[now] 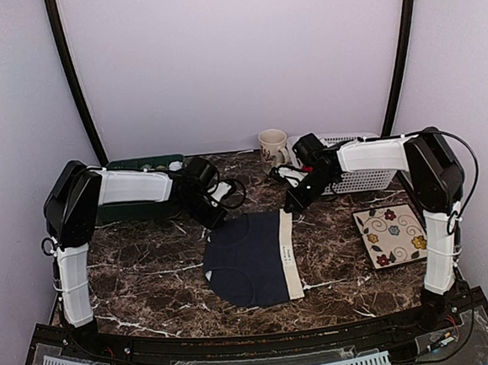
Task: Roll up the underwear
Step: Pick up the underwear from the center of the board, then fold the underwear at the center of the board.
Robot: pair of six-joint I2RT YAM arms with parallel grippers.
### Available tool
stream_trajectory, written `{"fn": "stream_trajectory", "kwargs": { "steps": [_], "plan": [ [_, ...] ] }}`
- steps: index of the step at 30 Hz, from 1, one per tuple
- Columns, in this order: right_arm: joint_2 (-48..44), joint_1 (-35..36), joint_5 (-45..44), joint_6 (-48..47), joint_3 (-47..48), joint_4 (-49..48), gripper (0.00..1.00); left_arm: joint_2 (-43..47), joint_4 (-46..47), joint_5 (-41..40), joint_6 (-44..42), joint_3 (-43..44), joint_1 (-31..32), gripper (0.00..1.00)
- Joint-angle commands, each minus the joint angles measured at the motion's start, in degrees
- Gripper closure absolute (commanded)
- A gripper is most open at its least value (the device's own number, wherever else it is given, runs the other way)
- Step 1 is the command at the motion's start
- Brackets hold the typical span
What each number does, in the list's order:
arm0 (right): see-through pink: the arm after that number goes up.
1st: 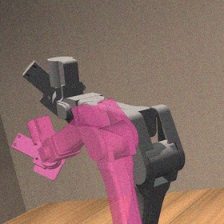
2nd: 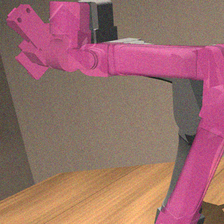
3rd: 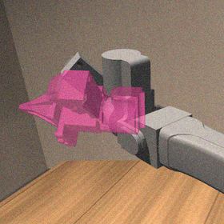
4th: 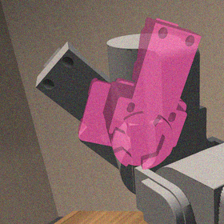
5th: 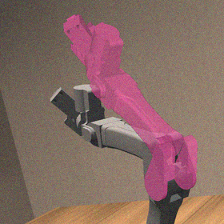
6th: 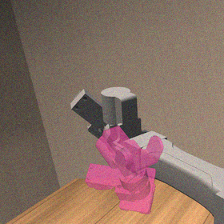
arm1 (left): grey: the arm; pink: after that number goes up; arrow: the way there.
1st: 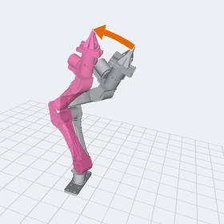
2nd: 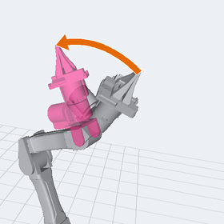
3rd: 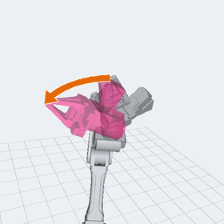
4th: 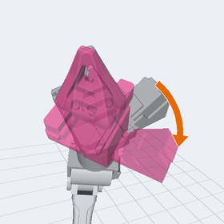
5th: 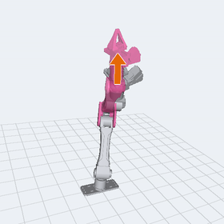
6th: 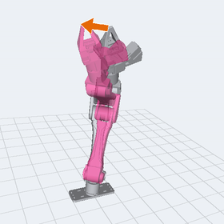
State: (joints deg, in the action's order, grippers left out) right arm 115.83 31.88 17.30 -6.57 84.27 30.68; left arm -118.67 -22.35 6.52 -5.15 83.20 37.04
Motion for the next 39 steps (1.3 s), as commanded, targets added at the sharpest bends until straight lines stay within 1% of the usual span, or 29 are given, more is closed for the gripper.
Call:
{"fn": "stream_trajectory", "kwargs": {
  "steps": [1, 5, 11, 25, 32, 37, 39],
  "plan": [
    [-2.5, -0.9, 1.6, 0.1, 2.3, 0.3, 1.0, 4.6, 1.2, 5.3, 0.5, 0.4, 0.5, 1.0],
    [-4.0, -0.9, 4.1, 0.4, 1.3, -0.4, 1.0, 6.3, 1.7, 6.4, 0.4, -1.4, 0.5, 1.0],
    [-6.4, -0.7, 7.0, 1.1, -2.1, -1.1, 1.0, 11.2, 5.9, 7.2, 1.0, -7.1, 0.5, 1.0],
    [-14.9, 2.0, 7.5, 2.7, -9.1, -2.4, 1.0, 20.8, 10.2, 10.9, -0.1, -16.7, 0.9, 1.0],
    [-18.1, 4.9, 7.2, 3.2, -13.4, -2.2, 1.0, 24.7, 10.6, 14.3, -1.1, -21.8, 3.3, 1.0],
    [-20.9, 7.0, 7.9, 4.9, -17.6, -3.3, 1.0, 25.2, 10.0, 15.3, -0.1, -25.5, 5.6, 1.0],
    [-21.5, 7.8, 8.1, 5.6, -20.9, -4.5, 1.0, 25.1, 10.1, 15.5, 1.1, -26.9, 5.8, 1.0]
  ]
}}
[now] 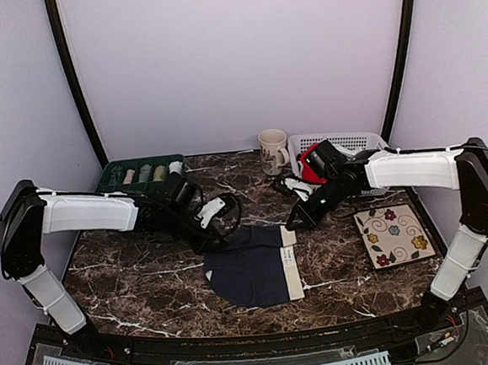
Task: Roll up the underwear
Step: Fold the underwear at the center of the board.
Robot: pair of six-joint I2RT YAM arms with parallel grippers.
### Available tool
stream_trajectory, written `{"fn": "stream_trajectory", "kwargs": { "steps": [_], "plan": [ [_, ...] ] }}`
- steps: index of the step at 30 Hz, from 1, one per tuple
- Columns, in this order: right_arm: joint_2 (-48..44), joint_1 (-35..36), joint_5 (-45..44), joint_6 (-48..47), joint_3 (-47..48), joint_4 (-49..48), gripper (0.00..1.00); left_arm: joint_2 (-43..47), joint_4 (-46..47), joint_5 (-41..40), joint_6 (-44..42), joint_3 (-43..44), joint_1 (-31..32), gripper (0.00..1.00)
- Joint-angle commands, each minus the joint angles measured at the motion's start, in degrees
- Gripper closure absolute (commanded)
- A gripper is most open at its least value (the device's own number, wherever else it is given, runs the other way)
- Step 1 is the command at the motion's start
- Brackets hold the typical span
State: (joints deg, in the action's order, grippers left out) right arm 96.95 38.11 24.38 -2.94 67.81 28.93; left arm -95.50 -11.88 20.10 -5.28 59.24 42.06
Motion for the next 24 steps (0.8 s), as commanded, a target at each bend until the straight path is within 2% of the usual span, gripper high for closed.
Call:
{"fn": "stream_trajectory", "kwargs": {
  "steps": [1, 10, 17, 24],
  "plan": [
    [-2.6, 1.9, 1.1, 2.4, -5.8, -3.3, 1.0, 1.7, -0.4, 2.0, 1.9, -3.7, 0.7, 1.0],
    [2.7, 2.4, 0.9, 4.9, -11.4, -8.6, 1.0, -5.7, -1.9, 0.8, 5.9, -3.5, 0.7, 1.0],
    [9.5, 1.2, -1.2, 3.8, -6.9, -7.8, 1.0, -11.2, -2.4, -0.4, 8.4, 0.9, -1.2, 1.0],
    [8.9, -1.1, -1.4, 0.2, 0.4, -2.1, 1.0, -8.4, -3.4, 1.2, 5.8, 4.4, -3.2, 1.0]
  ]
}}
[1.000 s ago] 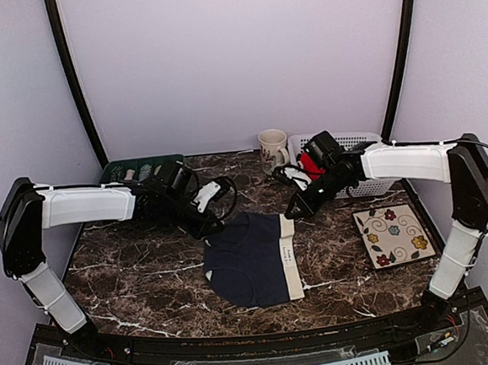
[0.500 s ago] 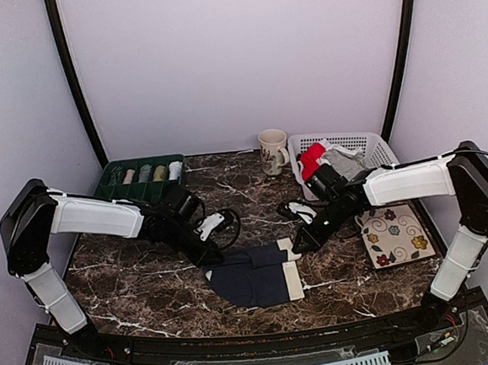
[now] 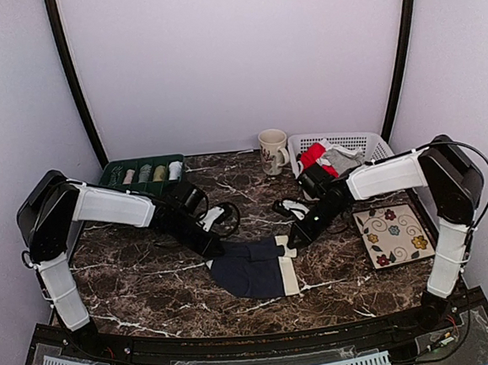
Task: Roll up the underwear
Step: Fold the underwear at the center of the board.
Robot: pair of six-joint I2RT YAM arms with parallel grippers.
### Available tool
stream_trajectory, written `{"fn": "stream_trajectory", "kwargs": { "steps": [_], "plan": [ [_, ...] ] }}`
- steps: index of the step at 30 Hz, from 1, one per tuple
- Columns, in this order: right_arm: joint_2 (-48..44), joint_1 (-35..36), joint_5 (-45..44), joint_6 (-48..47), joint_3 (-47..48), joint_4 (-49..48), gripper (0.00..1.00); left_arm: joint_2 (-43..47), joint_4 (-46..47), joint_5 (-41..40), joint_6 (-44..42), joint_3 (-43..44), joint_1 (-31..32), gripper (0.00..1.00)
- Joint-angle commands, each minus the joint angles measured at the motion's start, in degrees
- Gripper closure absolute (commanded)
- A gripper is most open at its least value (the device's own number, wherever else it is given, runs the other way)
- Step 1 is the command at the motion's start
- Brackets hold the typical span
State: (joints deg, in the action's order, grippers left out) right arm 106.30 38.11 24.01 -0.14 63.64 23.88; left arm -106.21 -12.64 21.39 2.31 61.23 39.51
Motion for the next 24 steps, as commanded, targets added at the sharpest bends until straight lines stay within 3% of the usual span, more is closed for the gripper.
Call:
{"fn": "stream_trajectory", "kwargs": {
  "steps": [1, 12, 24],
  "plan": [
    [-0.8, -1.1, -0.5, -2.9, 5.4, 3.8, 1.0, 3.1, -3.0, 0.1, -2.4, 2.8, -0.7, 1.0],
    [-8.9, 1.1, 2.1, -1.7, 2.9, 7.3, 1.0, 9.2, -7.0, 1.4, -8.7, 3.0, -0.7, 1.0],
    [-14.4, 4.9, 3.9, 3.0, -3.4, 6.0, 1.0, 13.2, -7.6, 5.0, -9.3, -1.2, -0.7, 1.0]
  ]
}}
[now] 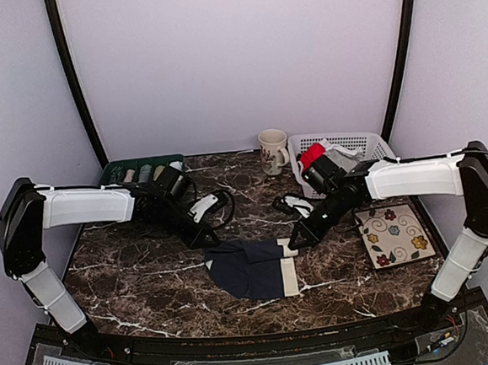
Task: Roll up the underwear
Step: Fold the underwear at the center of the board.
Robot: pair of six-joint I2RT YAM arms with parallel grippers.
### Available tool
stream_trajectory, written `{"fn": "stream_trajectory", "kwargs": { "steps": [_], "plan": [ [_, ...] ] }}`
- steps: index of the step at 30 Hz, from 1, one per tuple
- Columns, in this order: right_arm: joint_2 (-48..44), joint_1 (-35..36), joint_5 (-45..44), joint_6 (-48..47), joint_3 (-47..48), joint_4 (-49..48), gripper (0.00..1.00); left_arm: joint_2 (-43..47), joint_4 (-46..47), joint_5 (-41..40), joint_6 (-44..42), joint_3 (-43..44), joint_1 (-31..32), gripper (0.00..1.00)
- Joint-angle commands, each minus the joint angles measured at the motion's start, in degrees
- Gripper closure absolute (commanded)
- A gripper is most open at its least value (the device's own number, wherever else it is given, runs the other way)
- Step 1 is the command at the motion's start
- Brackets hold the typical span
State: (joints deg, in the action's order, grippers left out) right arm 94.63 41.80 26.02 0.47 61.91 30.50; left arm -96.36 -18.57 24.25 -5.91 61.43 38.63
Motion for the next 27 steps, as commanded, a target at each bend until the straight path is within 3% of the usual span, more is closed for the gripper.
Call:
{"fn": "stream_trajectory", "kwargs": {
  "steps": [1, 2, 6, 13, 27],
  "plan": [
    [-2.9, 1.4, 2.3, 3.3, -2.5, -1.4, 1.0, 3.4, -1.5, 2.1, -1.0, -1.7, 0.1, 1.0],
    [-2.9, 1.4, 2.7, 3.9, -3.3, -2.4, 1.0, 3.4, -1.4, 2.0, -0.9, -2.1, 0.1, 0.99],
    [-1.7, 1.9, 3.5, 5.3, -6.0, -6.1, 1.0, 3.4, -0.4, 3.1, -1.9, -4.3, 0.9, 0.78],
    [2.2, 3.2, 5.2, 5.5, -8.9, -10.5, 1.0, 9.5, 7.1, 5.2, -3.2, -10.6, 1.8, 0.5],
    [3.5, 3.2, 4.3, 5.0, -8.8, -10.1, 1.0, 5.3, 14.3, 8.5, -11.3, -8.8, 7.5, 0.48]
  ]
}}
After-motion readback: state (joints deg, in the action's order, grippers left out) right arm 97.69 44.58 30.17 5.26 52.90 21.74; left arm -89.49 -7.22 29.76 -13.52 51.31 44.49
